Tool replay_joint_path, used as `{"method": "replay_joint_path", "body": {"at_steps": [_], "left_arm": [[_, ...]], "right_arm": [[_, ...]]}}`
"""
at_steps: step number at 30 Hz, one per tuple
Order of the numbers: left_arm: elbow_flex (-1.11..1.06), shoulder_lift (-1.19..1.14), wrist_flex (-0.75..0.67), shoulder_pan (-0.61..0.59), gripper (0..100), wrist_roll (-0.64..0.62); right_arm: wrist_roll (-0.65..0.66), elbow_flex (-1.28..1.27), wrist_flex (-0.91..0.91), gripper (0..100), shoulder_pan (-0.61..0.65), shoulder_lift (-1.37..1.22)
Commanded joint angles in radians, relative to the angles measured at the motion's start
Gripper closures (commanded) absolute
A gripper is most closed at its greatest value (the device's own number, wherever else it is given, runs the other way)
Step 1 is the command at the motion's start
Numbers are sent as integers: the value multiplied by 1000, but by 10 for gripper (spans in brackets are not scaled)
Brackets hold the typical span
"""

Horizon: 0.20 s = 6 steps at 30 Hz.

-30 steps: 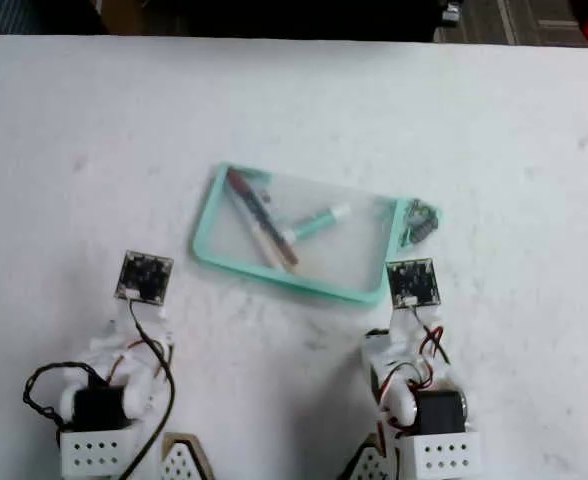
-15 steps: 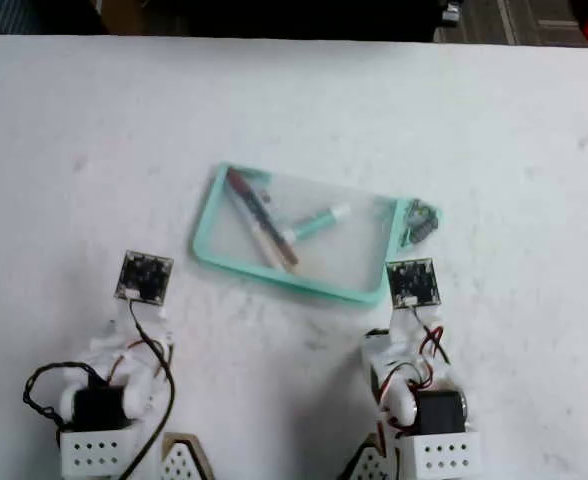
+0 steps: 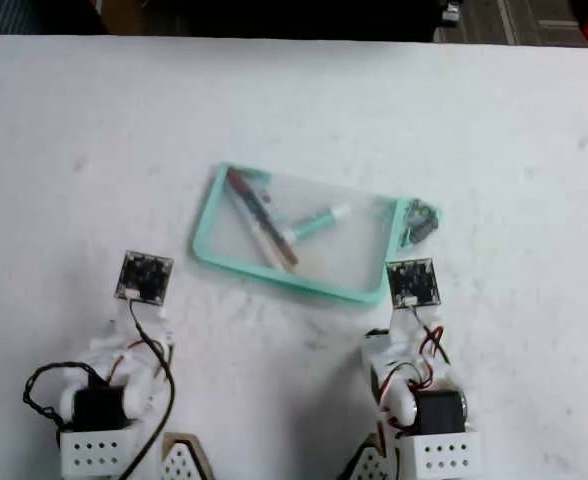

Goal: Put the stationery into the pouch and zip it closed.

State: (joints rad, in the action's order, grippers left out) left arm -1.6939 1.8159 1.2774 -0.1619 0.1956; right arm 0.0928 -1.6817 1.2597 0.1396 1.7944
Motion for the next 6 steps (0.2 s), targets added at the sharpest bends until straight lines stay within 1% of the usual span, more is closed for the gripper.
{"method": "replay_joint_path", "body": {"at_steps": [1, 6], "left_arm": [[2, 8, 6, -10, 976, 5], [2, 8, 6, -10, 976, 5]], "right_arm": [[12, -9, 7, 981, -2, 4], [12, -9, 7, 981, -2, 4]]}}
